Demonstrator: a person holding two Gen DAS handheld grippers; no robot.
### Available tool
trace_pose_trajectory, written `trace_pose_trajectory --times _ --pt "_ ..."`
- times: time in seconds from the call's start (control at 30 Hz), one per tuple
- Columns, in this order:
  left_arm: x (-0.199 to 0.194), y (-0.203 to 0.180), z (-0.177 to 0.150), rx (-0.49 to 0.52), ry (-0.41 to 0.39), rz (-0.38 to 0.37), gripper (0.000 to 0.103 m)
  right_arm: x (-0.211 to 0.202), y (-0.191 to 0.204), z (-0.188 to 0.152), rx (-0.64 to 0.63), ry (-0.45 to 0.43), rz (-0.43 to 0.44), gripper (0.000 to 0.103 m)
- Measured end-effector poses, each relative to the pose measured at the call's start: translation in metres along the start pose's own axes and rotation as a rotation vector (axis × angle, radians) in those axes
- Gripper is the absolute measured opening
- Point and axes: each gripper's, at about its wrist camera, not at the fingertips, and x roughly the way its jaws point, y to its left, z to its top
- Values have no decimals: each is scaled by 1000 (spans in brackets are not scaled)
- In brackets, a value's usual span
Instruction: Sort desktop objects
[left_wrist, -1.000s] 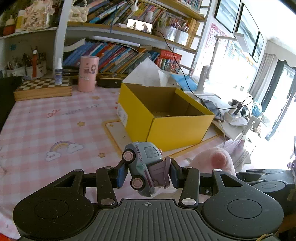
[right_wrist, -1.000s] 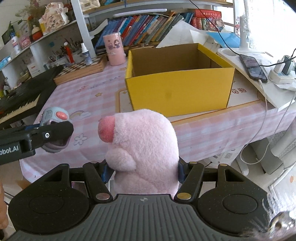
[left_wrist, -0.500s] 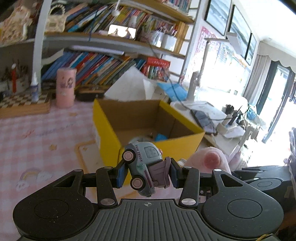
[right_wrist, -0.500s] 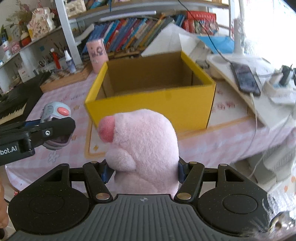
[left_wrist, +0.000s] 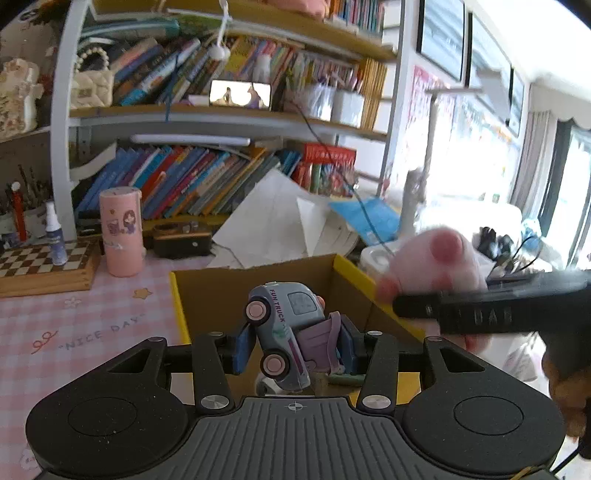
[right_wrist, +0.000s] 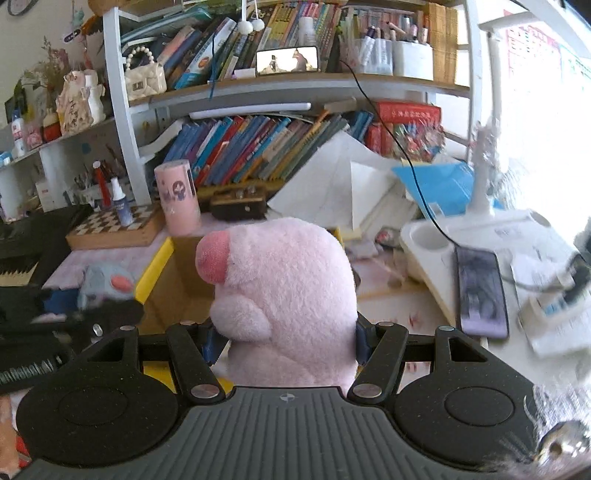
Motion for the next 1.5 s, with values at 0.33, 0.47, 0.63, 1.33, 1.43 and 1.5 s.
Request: trace_pose_trajectory --times 0.33,0.47,0.63,1.33,1.43,1.5 --pt "73 -2 -8 30 174 131 46 89 -13 32 -96 107 109 61" --pt "85 -6 -13 70 218 159 46 125 -4 34 -156 204 157 61" --pt "90 -12 -14 106 238 173 45 163 11 30 -231 318 201 61" --pt "6 -19 -1 1 -12 304 80 103 -3 48 -194 2 217 93" --pt "-13 -9 0 -53 -39 365 81 83 -16 46 -132 -57 201 93" --pt "-25 -2 0 -91 -60 417 81 72 -21 43 -101 -85 183 93"
